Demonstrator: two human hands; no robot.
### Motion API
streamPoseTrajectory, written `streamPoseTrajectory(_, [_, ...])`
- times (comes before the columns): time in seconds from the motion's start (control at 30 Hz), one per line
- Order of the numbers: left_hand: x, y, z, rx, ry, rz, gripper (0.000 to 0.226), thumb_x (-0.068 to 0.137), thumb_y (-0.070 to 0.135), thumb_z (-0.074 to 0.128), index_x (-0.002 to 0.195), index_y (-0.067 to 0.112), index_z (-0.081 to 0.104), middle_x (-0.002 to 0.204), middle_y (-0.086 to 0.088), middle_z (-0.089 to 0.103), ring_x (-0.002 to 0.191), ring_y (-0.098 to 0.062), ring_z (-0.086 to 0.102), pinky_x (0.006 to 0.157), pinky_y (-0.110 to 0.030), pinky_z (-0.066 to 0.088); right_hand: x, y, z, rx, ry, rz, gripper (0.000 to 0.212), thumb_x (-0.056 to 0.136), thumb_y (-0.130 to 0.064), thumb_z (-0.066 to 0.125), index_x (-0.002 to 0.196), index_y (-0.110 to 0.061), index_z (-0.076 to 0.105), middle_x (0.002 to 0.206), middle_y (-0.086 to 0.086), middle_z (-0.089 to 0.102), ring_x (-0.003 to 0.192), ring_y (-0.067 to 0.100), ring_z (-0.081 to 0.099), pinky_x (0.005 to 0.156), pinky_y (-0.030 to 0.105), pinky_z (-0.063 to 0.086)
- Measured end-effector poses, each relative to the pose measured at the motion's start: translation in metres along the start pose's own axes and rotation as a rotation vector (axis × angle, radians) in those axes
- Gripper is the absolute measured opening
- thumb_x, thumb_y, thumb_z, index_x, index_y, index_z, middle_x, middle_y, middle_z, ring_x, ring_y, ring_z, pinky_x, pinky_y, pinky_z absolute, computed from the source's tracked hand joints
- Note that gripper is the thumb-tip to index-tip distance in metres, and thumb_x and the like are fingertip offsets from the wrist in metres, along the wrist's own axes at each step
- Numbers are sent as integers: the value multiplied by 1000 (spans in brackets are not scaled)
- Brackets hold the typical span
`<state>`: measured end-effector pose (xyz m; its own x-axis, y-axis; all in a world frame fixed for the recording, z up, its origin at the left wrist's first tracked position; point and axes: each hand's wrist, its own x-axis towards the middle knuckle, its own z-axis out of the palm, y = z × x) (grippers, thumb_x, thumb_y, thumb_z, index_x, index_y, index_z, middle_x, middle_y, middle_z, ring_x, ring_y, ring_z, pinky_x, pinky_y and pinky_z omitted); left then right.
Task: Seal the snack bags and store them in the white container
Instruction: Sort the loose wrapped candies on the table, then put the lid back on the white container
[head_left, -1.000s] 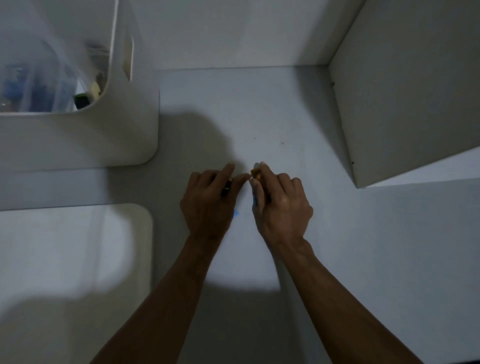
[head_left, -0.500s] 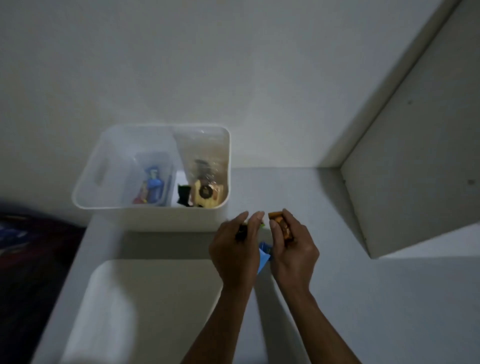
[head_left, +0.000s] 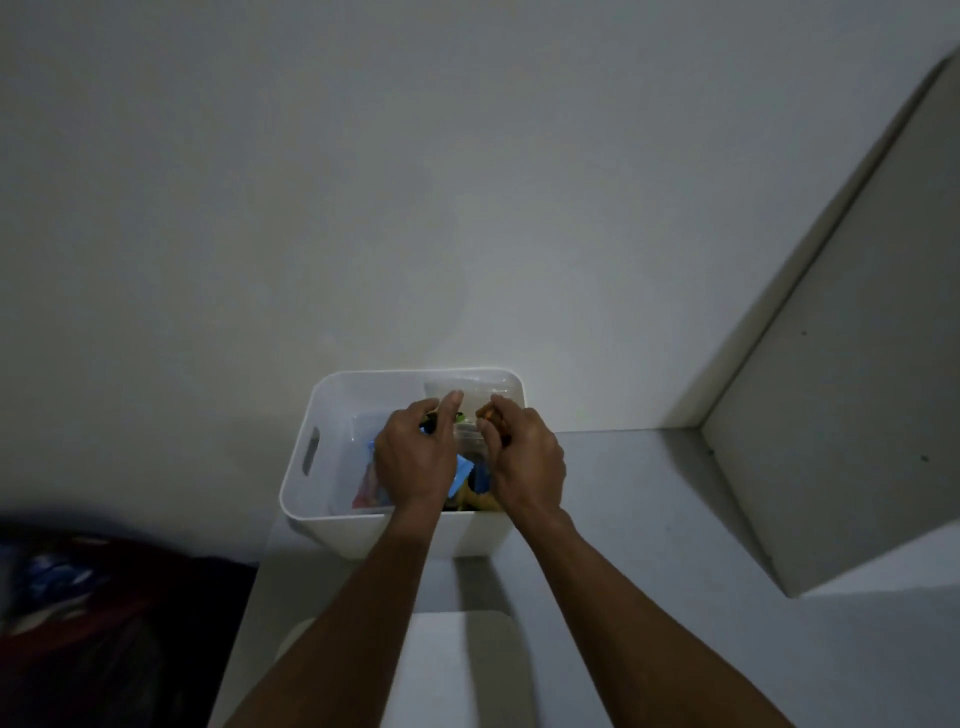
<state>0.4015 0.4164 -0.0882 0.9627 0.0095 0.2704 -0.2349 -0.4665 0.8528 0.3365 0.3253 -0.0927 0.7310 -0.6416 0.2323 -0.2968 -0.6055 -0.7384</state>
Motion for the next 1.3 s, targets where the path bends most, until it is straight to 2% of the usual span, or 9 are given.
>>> streamPoseTrajectory(0.17, [2, -16, 12, 128, -195, -35, 63, 94, 67, 33, 99, 19, 72, 96, -7, 72, 88, -20, 66, 77, -29, 50, -2, 7, 12, -164, -163, 62, 36, 101, -31, 49, 136, -25, 54, 129, 6, 62, 111, 27, 61, 85, 37, 50])
streamPoseTrajectory(0.27, [-3, -15, 4, 167, -219, 7, 55, 99, 56, 35, 105, 15, 71, 103, -9, 71, 90, -18, 63, 79, -28, 44, -9, 7, 14, -178, -159, 73, 40, 102, -30, 47, 141, -22, 50, 140, 5, 57, 119, 27, 58, 93, 39, 49])
streamPoseTrajectory(0.37, [-9, -23, -5, 159, -242, 79, 60, 96, 62, 27, 109, 20, 67, 110, -6, 71, 97, -19, 65, 90, -35, 52, -17, 4, 12, -137, -120, 110, 41, 103, -30, 45, 143, -21, 47, 144, 4, 53, 123, 27, 56, 96, 42, 47])
streamPoseTrajectory(0.5, [-19, -11, -26, 175, -228, 54, 52, 96, 55, 43, 129, 18, 60, 130, -7, 61, 120, -27, 55, 101, -45, 43, -28, -5, -4, -97, -92, 158, 47, 102, -32, 47, 148, -27, 40, 149, 0, 48, 131, 24, 49, 101, 43, 45])
streamPoseTrajectory(0.6, [-35, -6, -48, 164, -216, 50, 58, 93, 61, 44, 135, 23, 55, 138, -3, 56, 127, -25, 49, 105, -48, 39, -44, -14, -22, -85, -78, 147, 48, 102, -34, 46, 149, -28, 37, 148, 0, 49, 130, 24, 50, 98, 41, 46])
streamPoseTrajectory(0.8, [-96, -18, -106, 91, -152, 81, 60, 88, 58, 58, 134, 20, 56, 138, -4, 56, 128, -22, 48, 104, -40, 44, -104, -9, -45, 14, -31, 147, 49, 99, -43, 48, 146, -31, 40, 140, 2, 55, 120, 25, 58, 94, 43, 52])
streamPoseTrajectory(1.03, [-219, -135, -176, 207, -119, -7, 57, 85, 47, 66, 125, 7, 62, 122, -15, 63, 113, -32, 60, 95, -46, 50, -249, 59, -29, 33, -189, 351, 53, 98, -39, 52, 148, -26, 38, 145, 5, 50, 129, 25, 51, 105, 46, 45])
streamPoseTrajectory(1.13, [-250, -174, -205, 377, -258, -236, 64, 87, 52, 62, 137, 13, 50, 137, -13, 52, 125, -32, 48, 103, -48, 42, -302, 78, -21, 15, -267, 447, 54, 98, -34, 53, 148, -21, 38, 144, 10, 51, 128, 28, 51, 107, 43, 42])
streamPoseTrajectory(1.3, [-257, -214, -221, 497, -360, -335, 80, 87, 57, 57, 149, 13, 33, 149, -20, 36, 136, -38, 34, 107, -55, 34, -333, 97, -5, -55, -341, 480, 63, 97, -36, 56, 151, -15, 32, 151, 11, 43, 136, 29, 42, 112, 37, 33])
